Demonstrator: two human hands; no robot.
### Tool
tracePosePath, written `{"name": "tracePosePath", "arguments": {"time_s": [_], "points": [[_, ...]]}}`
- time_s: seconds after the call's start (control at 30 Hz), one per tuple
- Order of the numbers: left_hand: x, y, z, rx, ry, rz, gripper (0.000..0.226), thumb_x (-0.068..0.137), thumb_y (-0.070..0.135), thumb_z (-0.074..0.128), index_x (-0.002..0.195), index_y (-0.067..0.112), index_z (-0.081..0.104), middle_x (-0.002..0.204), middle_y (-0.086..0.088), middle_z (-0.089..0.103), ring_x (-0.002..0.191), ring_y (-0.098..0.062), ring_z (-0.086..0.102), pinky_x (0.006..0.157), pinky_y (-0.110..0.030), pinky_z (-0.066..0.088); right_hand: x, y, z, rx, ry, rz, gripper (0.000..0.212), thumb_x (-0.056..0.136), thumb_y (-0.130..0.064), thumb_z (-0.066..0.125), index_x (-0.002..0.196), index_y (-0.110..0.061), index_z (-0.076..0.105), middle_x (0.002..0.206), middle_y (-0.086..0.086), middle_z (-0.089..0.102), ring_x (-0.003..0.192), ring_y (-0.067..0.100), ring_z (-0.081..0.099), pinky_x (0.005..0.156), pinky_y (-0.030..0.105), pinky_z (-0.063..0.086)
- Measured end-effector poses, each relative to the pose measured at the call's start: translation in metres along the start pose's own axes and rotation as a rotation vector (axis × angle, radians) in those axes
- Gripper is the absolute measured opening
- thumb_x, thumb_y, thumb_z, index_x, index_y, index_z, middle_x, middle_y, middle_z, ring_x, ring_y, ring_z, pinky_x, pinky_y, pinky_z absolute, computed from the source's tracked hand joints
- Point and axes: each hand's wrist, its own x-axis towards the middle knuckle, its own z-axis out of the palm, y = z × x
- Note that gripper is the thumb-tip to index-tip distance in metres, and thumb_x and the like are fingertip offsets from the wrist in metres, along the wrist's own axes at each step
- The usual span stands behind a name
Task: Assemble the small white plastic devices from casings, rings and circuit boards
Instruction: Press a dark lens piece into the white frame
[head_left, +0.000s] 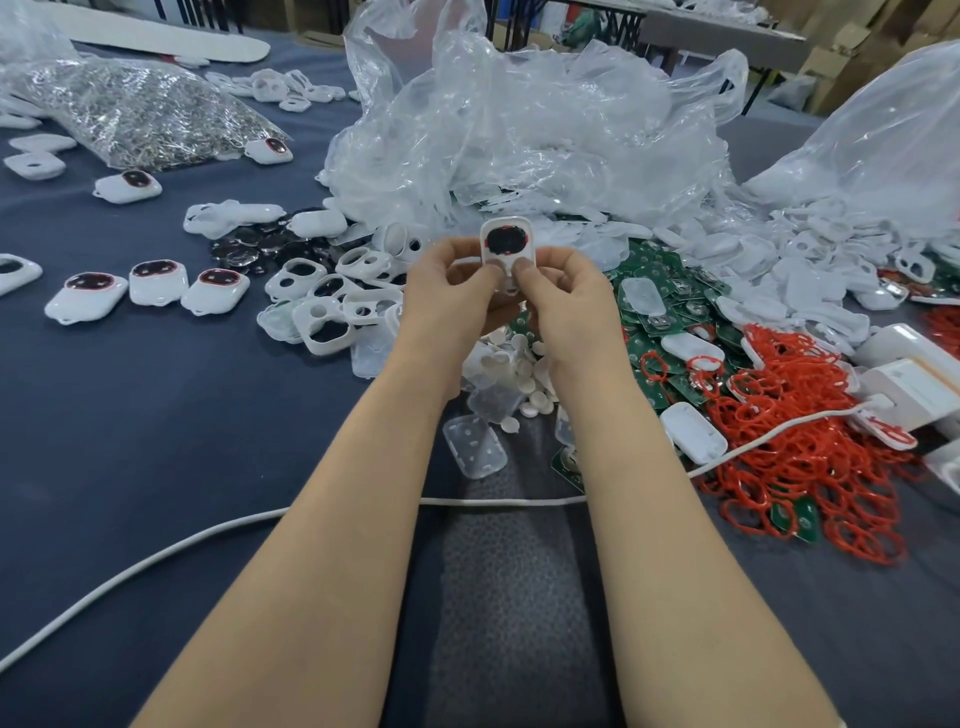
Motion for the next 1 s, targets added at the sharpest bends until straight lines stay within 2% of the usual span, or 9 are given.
{"name": "tracePosePath", "arguments": {"time_s": [0.27,0.37,0.43,0.53,0.6,0.83,1.0], "points": [[-0.002,0.0013,-0.0005,-0.041,-0.023,-0.021,0.016,0.09,-0.003,0.057,0.096,0.012,0.057,0.09,-0.008,0.067,0.072,-0.016,0.07,0.065,-0.022,0.056,-0.0001,0.0006,-0.0001,0.016,-0.021,0.036,0.012,0.092,-0.01,0.06,0.084,-0.019,0.058,0.07,-0.003,0.062,0.063,0.009,0.059,0.062,0.024,0.046],[-0.0024,0.0017,-0.0006,-0.038,-0.03,-0.01,0.016,0.09,-0.004,0.058,0.095,0.012,0.057,0.087,-0.008,0.067,0.073,-0.017,0.07,0.066,-0.023,0.057,0.0002,0.0,-0.0003,-0.011,-0.02,0.033,0.008,0.092,-0.009,0.06,0.087,-0.015,0.059,0.077,0.005,0.063,0.072,0.018,0.06,0.071,0.035,0.05],[-0.0014,-0.0009,-0.0003,0.035,-0.007,0.026,0.013,0.09,-0.001,0.059,0.098,0.009,0.057,0.09,-0.01,0.067,0.082,-0.022,0.071,0.071,-0.027,0.059,-0.0006,-0.0007,0.0004,-0.051,-0.009,0.01,0.001,0.092,-0.009,0.06,0.093,-0.01,0.06,0.083,0.012,0.064,0.078,0.024,0.062,0.078,0.042,0.052],[0.0,-0.0041,0.0006,0.244,0.049,0.11,0.012,0.092,0.007,0.06,0.103,0.01,0.057,0.103,-0.012,0.067,0.092,-0.025,0.07,0.079,-0.034,0.059,-0.0016,-0.0004,0.0022,-0.128,0.028,-0.051,0.009,0.092,-0.01,0.059,0.098,-0.004,0.06,0.081,0.01,0.063,0.077,0.021,0.061,0.076,0.038,0.053],[0.0002,-0.0046,0.0009,0.319,0.067,0.146,0.009,0.092,0.011,0.06,0.1,0.014,0.057,0.102,-0.009,0.068,0.092,-0.024,0.069,0.08,-0.035,0.059,-0.0013,0.0002,0.0028,-0.172,0.047,-0.081,0.009,0.092,-0.011,0.058,0.098,-0.004,0.06,0.076,0.002,0.06,0.075,0.016,0.059,0.074,0.033,0.051],[0.0032,-0.0072,-0.0013,0.365,0.07,0.145,0.01,0.091,0.009,0.06,0.098,0.015,0.059,0.098,-0.011,0.069,0.092,-0.028,0.069,0.087,-0.045,0.056,-0.0022,0.0048,0.0031,-0.273,0.07,-0.125,0.01,0.091,-0.015,0.06,0.098,-0.009,0.06,0.077,-0.002,0.06,0.072,0.01,0.058,0.063,0.015,0.045],[0.0028,-0.0077,-0.0013,0.309,0.059,0.128,0.013,0.089,0.005,0.06,0.094,0.017,0.059,0.097,-0.015,0.069,0.088,-0.027,0.071,0.082,-0.042,0.059,-0.002,0.0049,0.002,-0.286,0.071,-0.134,0.009,0.09,-0.015,0.061,0.097,-0.01,0.059,0.078,-0.002,0.06,0.073,0.011,0.059,0.065,0.018,0.046]]}}
